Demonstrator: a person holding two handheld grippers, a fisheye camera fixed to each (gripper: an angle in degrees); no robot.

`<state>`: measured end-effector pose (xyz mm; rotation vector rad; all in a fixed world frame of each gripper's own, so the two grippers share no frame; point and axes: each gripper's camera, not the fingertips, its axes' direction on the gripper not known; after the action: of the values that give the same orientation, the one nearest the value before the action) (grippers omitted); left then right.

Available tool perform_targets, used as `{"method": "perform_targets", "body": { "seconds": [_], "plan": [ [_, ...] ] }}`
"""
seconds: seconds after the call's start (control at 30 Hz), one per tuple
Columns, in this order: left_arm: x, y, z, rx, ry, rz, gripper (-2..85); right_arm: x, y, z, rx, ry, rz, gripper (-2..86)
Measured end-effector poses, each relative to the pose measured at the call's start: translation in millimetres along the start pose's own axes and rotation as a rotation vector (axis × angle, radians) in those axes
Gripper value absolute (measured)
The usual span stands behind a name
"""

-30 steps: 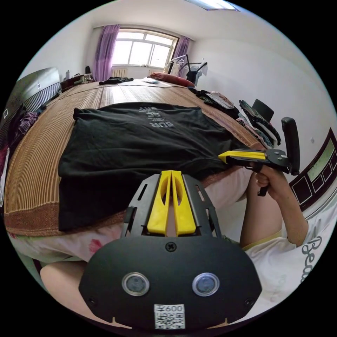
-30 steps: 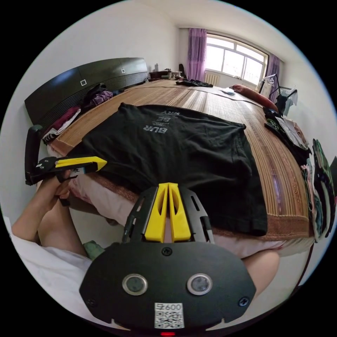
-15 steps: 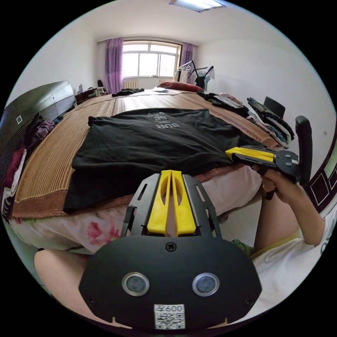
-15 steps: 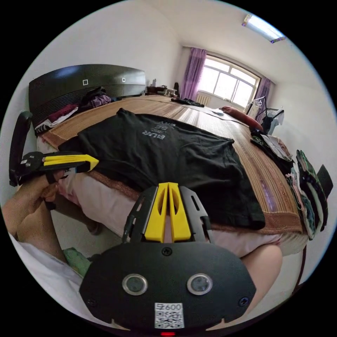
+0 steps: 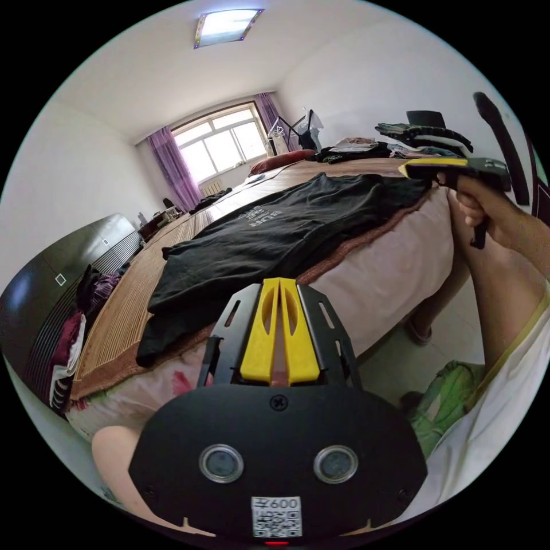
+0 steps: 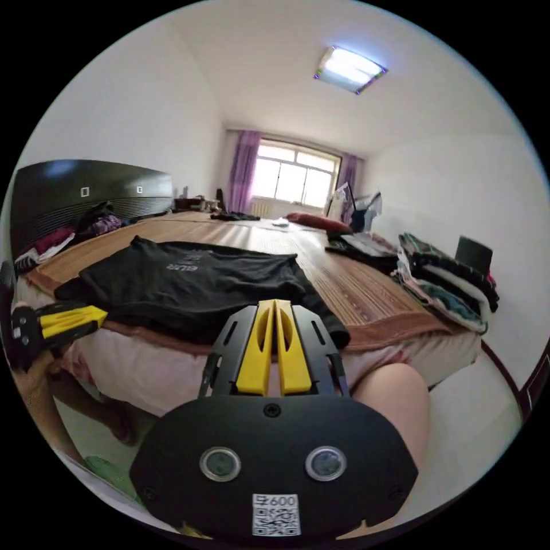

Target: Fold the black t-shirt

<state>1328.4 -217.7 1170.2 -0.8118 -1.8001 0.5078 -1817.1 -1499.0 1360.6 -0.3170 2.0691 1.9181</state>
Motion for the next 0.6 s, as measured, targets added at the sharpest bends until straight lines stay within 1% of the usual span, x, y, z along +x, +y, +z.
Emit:
{"method": "perform_targets", "body": {
  "seconds": [0.07, 0.1, 0.13, 0.17, 0.23, 0.4, 0.53, 0.6],
  "plan": [
    [9.6, 2.9, -2.1, 0.002, -0.023, 0.034, 0.1, 35.0, -19.5, 55.9, -0.213, 0.010, 0.040, -0.9],
    [11.5, 2.9, -2.5, 0.000, -0.028, 0.039, 0.1, 43.7, -22.2, 70.9, -0.271, 0.034, 0.056, -0.9],
    [15.3, 2.2, -3.4, -0.007, -0.038, 0.049, 0.1, 59.0, -27.2, 86.8, -0.306, 0.005, 0.076, -0.9],
    [18.1, 1.2, -4.9, -0.010, -0.048, 0.054, 0.1, 75.7, -31.6, 89.4, -0.276, -0.011, 0.159, -0.8],
    [20.1, -0.8, -6.7, -0.019, -0.053, 0.050, 0.1, 90.5, -34.6, 98.5, -0.287, -0.012, 0.228, -0.8],
    [17.2, -7.2, -14.8, -0.016, -0.050, 0.020, 0.1, 92.5, -40.8, 116.3, -0.264, 0.118, 0.118, -0.9],
    [10.2, -17.3, -23.8, -0.003, -0.047, 0.015, 0.2, 115.3, -49.1, 138.8, -0.251, 0.127, 0.155, -0.9],
    [-0.7, -23.5, -28.6, -0.003, -0.014, -0.019, 0.3, 126.2, -51.8, 151.4, -0.249, 0.121, 0.163, -0.9]
  ]
}}
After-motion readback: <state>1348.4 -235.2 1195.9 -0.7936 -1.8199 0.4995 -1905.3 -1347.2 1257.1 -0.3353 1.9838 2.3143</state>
